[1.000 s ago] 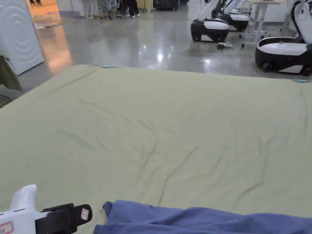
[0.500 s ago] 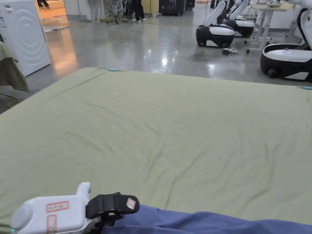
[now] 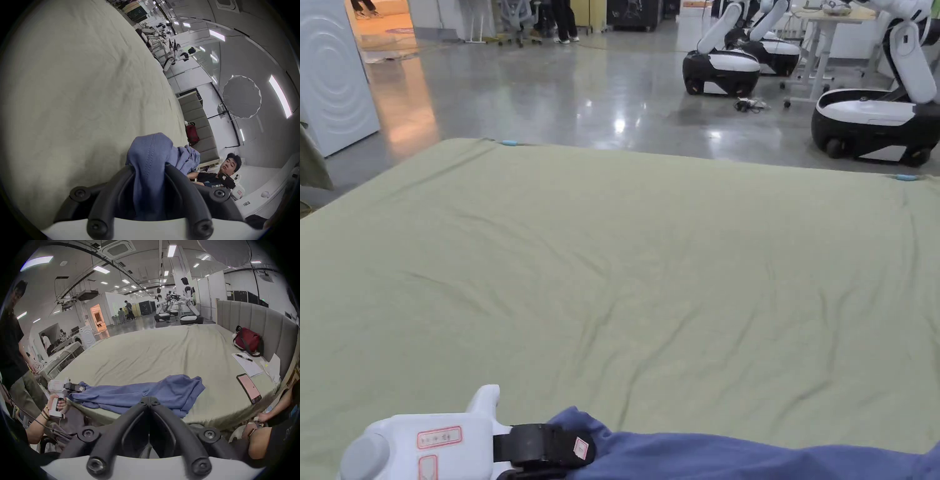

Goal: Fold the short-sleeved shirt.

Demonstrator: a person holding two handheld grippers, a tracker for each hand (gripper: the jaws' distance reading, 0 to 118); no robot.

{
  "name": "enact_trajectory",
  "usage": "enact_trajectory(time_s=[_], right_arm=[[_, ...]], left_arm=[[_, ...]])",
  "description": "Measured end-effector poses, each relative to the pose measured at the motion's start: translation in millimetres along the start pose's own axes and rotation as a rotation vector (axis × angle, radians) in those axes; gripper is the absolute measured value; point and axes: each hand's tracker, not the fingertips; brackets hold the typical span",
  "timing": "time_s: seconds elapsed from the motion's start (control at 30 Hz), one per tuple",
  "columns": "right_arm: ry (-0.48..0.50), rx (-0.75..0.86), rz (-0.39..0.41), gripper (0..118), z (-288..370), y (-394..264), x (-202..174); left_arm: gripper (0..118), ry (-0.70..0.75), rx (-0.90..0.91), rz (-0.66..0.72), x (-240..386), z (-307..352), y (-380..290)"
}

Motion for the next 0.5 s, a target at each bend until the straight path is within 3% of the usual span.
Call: enact_trajectory(time_s=[0.27, 0.5], right_arm=[[0.008, -0.010, 0.013, 3, -3.5, 1.9, -0.6], [-0.002, 0.000, 0.006, 3, -1.1, 2.9, 1.7]], left_arm=[[15, 0.016, 0.026, -0.093, 21.4, 27.9, 24.7], [15, 0.098, 0.061, -0.070, 18.5, 64.2, 35.2]])
